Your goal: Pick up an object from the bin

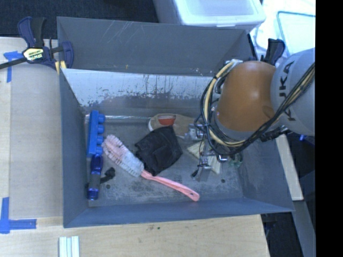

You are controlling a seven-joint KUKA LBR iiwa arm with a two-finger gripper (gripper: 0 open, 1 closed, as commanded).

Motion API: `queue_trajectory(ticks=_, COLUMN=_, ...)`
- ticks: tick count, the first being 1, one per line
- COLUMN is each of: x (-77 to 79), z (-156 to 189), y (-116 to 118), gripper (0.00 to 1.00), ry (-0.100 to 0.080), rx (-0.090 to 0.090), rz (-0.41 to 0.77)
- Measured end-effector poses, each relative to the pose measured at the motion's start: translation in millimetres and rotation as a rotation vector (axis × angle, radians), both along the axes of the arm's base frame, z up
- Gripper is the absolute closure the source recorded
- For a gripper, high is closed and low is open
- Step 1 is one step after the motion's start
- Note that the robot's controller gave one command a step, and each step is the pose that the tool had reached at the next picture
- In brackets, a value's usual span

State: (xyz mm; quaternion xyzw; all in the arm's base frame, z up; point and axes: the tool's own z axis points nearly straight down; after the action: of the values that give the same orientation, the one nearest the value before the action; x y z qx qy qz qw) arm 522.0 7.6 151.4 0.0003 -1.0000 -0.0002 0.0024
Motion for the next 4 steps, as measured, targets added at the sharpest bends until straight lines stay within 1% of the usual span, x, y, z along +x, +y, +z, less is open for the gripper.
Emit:
queue_trajectory(ticks=1, x=1.9, z=4, y=0, gripper=0.00, ry=-0.008, rx=0.000, rz=0.000)
queue_trajectory(ticks=2, x=71.4, z=-78, y=60, gripper=0.00, ry=-0.014, rx=0.000, rz=0.047)
queue_trajectory(ticks=3, x=77.7, z=-35, y=56, gripper=0.00, ry=-0.023, rx=-0.003, rz=0.358)
queue_trajectory(ticks=4, x=74.3, z=-74, y=60, gripper=0.00, ry=-0.026, rx=0.002, rz=0.061)
